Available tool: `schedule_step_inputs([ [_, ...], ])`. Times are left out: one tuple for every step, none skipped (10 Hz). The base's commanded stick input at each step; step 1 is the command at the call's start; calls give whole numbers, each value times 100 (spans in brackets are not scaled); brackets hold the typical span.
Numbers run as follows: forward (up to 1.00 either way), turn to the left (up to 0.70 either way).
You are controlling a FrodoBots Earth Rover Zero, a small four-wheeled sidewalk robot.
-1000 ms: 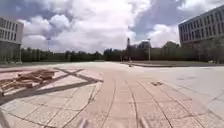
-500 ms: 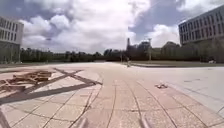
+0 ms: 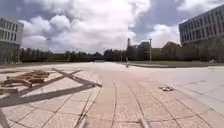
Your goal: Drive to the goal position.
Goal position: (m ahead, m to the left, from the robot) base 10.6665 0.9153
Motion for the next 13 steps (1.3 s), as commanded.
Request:
schedule_step_inputs([
  [50,0],
  [50,0],
  [50,0],
  [50,0],
  [50,0],
  [50,0],
  [50,0],
  [50,0],
  [50,0],
  [50,0],
  [50,0],
  [50,0],
  [50,0],
])
